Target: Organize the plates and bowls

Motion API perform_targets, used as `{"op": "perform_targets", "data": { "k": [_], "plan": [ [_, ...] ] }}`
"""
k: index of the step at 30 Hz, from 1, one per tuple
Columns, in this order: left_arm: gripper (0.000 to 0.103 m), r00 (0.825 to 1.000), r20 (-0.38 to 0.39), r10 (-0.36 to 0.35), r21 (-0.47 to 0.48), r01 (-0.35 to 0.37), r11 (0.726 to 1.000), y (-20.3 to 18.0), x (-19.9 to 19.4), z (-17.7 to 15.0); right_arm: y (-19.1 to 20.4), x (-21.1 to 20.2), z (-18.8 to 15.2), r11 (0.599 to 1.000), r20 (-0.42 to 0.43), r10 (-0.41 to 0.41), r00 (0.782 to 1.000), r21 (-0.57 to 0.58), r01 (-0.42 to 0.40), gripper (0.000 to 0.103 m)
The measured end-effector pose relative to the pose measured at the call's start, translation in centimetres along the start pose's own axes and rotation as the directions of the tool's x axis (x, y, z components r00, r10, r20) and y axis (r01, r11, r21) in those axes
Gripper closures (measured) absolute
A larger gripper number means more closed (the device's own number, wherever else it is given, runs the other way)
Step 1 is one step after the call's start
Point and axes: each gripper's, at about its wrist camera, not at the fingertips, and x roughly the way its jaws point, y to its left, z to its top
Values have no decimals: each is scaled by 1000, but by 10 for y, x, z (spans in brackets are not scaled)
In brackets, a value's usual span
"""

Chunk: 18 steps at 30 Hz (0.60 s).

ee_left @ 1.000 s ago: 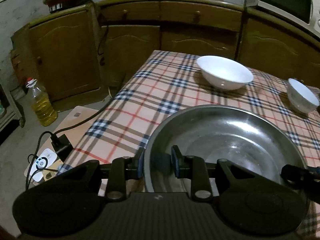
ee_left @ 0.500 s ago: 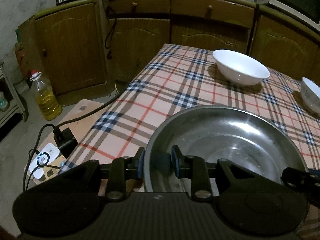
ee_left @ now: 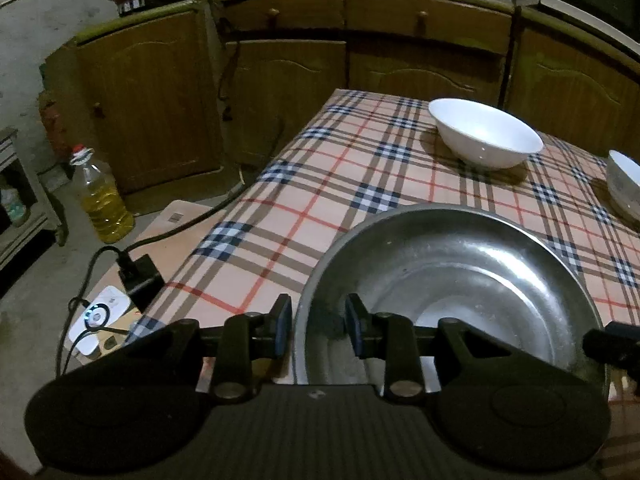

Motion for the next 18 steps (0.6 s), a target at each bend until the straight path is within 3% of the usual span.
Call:
{"op": "perform_targets", "data": {
  "k": [8, 18],
  "plan": [
    [72, 998, 58, -13, -8, 14, 1000, -12, -36, 4, -19, -38, 8, 1000, 39, -23, 999, 0, 23, 70],
    [72, 982, 90, -166, 69, 161, 985, -90, -73, 10, -78, -100, 2, 991, 83, -117, 990, 76, 111, 67]
  ]
}}
